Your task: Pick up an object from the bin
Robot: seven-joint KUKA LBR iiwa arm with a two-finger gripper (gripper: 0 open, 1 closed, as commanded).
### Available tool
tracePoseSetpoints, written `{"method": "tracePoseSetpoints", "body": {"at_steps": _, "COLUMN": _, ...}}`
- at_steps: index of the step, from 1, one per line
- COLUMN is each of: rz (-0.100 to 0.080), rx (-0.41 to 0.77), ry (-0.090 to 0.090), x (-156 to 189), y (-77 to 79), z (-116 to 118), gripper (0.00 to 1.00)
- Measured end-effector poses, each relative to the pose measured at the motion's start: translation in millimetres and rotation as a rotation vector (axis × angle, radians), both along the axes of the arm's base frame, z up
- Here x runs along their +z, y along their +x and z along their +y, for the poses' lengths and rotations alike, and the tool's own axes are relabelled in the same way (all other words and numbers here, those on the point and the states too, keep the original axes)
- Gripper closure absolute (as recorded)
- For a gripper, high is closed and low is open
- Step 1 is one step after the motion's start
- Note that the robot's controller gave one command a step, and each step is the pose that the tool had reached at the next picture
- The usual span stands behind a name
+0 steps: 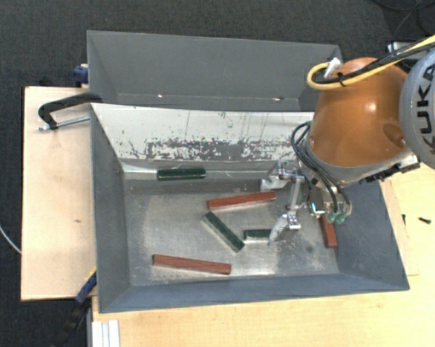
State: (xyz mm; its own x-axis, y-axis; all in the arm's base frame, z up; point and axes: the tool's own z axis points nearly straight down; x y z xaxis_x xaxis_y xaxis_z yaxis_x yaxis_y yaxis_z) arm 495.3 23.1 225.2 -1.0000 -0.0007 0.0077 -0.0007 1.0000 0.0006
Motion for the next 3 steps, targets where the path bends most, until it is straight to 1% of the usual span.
{"method": "tracePoseSetpoints", "body": {"at_steps": 1, "rz": -0.009, "rx": -0.001, "ry": 0.0, "x": 4, "y": 1.6, "z": 0, "gripper": 0.0}}
{"method": "tracePoseSetpoints", "body": {"at_steps": 2, "rz": -0.013, "rx": -0.019, "ry": 0.001, "x": -81, "y": 15.9, "z": -2, "gripper": 0.0}}
{"method": "tracePoseSetpoints", "body": {"at_steps": 3, "rz": -0.006, "rx": -0.01, "ry": 0.0, "x": -108, "y": 20.0, "z": -5, "gripper": 0.0}}
